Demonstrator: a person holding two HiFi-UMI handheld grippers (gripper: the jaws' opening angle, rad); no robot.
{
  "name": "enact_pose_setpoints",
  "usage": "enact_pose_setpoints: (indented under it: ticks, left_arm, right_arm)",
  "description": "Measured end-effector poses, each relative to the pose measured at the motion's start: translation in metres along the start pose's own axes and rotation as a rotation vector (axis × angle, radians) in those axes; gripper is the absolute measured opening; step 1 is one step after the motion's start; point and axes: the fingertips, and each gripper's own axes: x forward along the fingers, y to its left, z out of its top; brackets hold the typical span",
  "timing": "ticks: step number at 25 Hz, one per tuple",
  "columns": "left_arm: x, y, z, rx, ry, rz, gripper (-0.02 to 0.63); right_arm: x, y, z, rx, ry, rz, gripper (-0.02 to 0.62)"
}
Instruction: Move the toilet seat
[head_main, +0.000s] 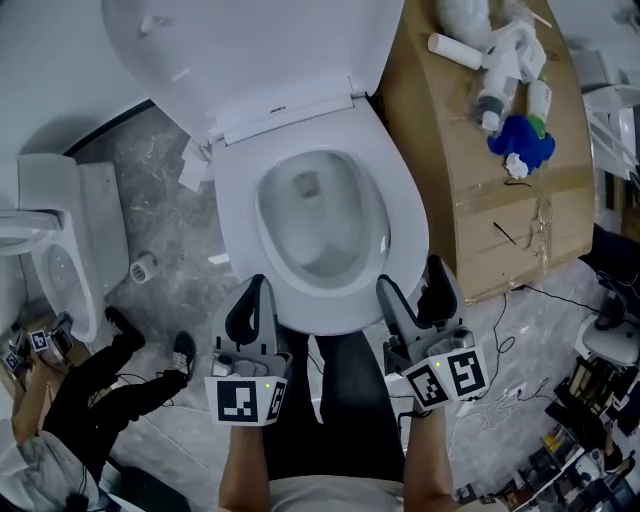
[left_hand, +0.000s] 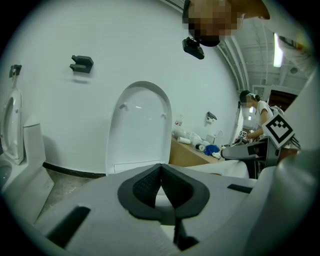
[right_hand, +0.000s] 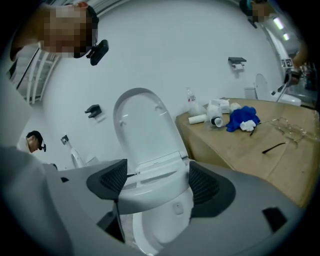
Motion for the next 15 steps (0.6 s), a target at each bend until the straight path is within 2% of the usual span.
enact_pose_setpoints:
  ticks: [2, 6, 14, 15]
  left_arm:
    - [0.0, 0.001, 0.007, -0.007, -0.012, 0.001, 0.009]
    - [0.002, 0.004, 0.019, -0.011, -0.029, 0.003, 0.009]
    - [0.004, 0.006, 0.04, 0.001, -0.058, 0.014, 0.009]
    - [0.005, 0.007, 0.043, 0.001, -0.063, 0.016, 0.01]
  right_arm:
    - [-0.001, 0.004, 0.009, -0.023, -0.018, 0.035, 0.369]
    - [-0.002, 0.018, 0.024, -0.116, -0.043, 0.087, 0.217]
    - [0.001, 0.032, 0.045, -0.157, -0.066, 0.146, 0.093]
    - [0.001, 0.031, 0.048, -0.157, -0.071, 0.144, 0.039]
